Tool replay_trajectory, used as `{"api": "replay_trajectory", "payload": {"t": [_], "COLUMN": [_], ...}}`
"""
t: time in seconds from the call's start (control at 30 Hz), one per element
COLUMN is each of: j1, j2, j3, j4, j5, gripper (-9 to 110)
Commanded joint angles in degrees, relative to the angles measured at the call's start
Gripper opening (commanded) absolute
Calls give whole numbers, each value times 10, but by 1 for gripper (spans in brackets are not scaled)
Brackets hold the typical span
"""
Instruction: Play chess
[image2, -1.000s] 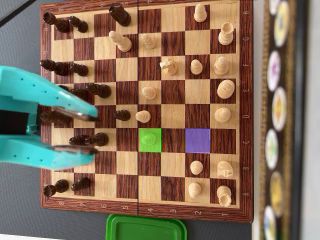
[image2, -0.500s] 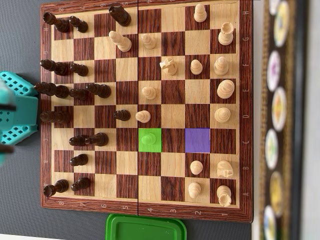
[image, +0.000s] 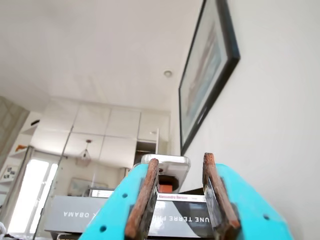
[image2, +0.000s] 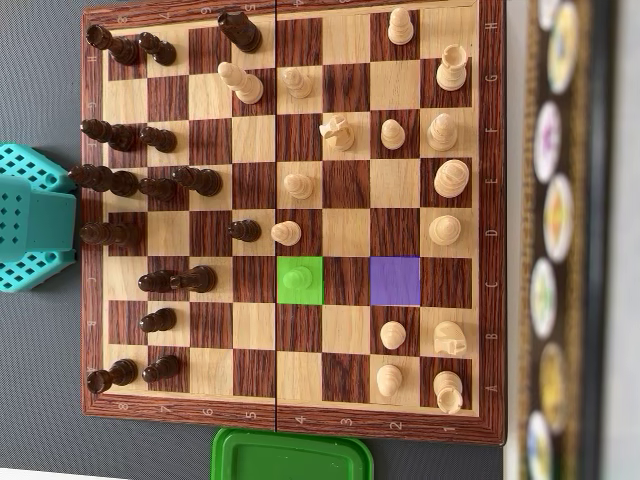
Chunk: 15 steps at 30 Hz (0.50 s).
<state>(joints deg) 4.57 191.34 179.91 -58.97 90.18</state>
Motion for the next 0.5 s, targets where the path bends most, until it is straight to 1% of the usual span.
{"api": "replay_trajectory", "payload": {"t": [0.0, 0.37, 0.47], "j1": [-2, -4, -25], "j2": [5, 5, 5], "j3": [11, 11, 11], "j4": [-54, -260, -304], "j5": [-4, -3, -4], "gripper": [14, 14, 14]}}
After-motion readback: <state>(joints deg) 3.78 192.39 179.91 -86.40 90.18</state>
